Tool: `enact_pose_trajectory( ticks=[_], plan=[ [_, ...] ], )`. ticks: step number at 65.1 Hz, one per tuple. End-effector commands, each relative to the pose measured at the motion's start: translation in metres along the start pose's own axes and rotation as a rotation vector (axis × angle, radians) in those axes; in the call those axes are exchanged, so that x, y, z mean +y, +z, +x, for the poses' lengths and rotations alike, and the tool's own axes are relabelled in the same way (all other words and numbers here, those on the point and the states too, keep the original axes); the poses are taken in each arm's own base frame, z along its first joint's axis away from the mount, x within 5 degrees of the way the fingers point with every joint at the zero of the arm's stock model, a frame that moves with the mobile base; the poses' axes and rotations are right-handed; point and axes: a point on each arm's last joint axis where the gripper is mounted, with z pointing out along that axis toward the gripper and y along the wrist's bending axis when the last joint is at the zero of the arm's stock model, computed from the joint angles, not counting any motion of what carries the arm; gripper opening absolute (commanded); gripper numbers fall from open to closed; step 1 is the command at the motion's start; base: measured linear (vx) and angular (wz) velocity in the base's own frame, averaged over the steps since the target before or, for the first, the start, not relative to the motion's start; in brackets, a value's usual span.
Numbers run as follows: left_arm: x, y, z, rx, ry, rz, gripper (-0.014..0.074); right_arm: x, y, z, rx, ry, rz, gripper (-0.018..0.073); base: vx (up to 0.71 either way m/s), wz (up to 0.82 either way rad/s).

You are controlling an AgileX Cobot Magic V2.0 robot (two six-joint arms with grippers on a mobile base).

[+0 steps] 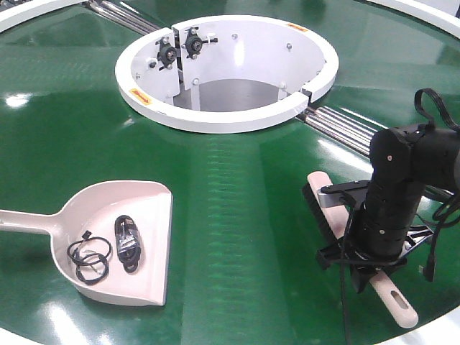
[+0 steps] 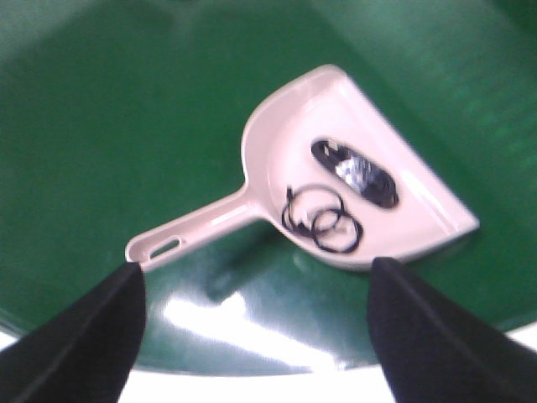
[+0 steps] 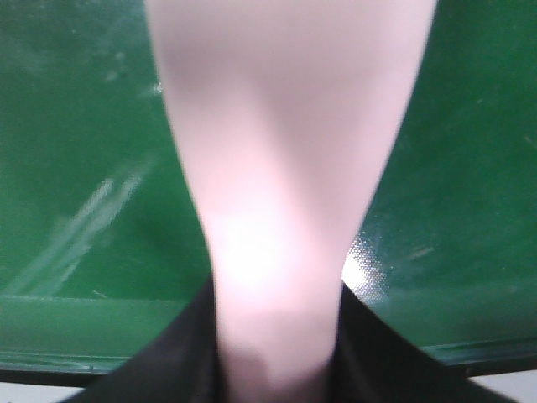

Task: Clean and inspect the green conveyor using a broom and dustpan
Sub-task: 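Open the left gripper and raise it off the dustpan handle, then lower the brush onto the conveyor and open the right gripper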

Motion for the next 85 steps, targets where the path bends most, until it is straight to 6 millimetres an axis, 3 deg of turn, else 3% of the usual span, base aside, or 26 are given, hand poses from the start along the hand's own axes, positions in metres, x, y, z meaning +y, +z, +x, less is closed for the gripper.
enact_pose_trajectory(
  ticks=[1,17,46,65,85],
  plan=[
    [-0.002,-0.015,0.004,-0.23,-0.063,-0.055,0.0487,-0.001,-0.02,0.003,-0.065,-0.01,0.004,0.0008,0.0,0.0],
    [-0.009,-0.016,0.025,-0.286,-0.1,-0.065,0.048,-0.001,-0.02,0.003,-0.065,-0.01,0.004,0.0008,0.0,0.0],
    [-0.009,-0.015,0.026,-0.285,-0.099,-0.065,0.048,-0.001,-0.02,0.002,-0.073,-0.009,0.003,0.0008,0.0,0.0],
    [-0.009,-0.015,0.026,-0.283,-0.1,-0.064,0.048,-0.006,-0.019,0.0,-0.085,0.08,0.045,0.0017,0.0,0.0],
    [-0.01,-0.015,0.027,-0.269,-0.1,-0.06,0.048,-0.009,-0.019,0.002,-0.072,0.075,0.082,0.0074,0.0,0.0]
  ],
)
